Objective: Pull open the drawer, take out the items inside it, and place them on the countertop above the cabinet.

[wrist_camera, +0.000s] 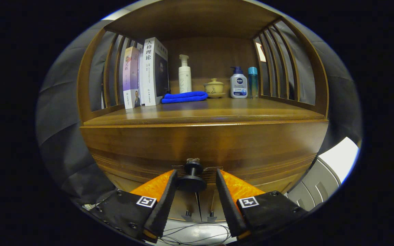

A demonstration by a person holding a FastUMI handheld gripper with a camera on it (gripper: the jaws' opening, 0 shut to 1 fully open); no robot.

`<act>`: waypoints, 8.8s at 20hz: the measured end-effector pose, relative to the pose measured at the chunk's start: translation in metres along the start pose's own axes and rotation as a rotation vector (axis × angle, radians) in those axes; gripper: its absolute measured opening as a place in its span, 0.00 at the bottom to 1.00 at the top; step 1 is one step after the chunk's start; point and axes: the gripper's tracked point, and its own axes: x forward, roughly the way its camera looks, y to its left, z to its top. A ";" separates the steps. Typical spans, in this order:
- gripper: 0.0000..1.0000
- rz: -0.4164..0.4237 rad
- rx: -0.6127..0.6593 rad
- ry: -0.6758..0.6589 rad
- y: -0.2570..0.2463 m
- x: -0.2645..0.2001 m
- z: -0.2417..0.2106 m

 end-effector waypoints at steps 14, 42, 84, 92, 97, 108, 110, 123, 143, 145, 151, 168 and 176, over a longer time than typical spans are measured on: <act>0.22 0.007 -0.004 -0.008 0.004 0.002 -0.004; 0.22 0.068 -0.052 0.039 0.008 -0.128 -0.056; 0.98 0.083 -0.030 0.506 0.009 -0.033 0.040; 0.63 0.082 0.021 0.615 0.013 -0.014 0.017; 0.44 0.082 0.029 0.651 0.020 -0.009 0.004; 0.15 0.162 0.025 0.606 0.012 -0.048 0.015; 0.15 0.174 0.010 0.590 0.006 -0.060 0.024; 0.15 0.217 0.072 0.428 -0.018 -0.096 0.098; 0.18 0.124 0.033 0.351 -0.029 0.039 0.184; 0.18 0.119 0.058 0.361 -0.031 0.047 0.184; 0.20 0.106 0.124 0.374 -0.033 0.059 0.185; 0.98 0.084 -0.038 -0.051 -0.012 -0.055 0.221; 1.00 0.072 -0.075 -0.376 0.018 -0.169 0.194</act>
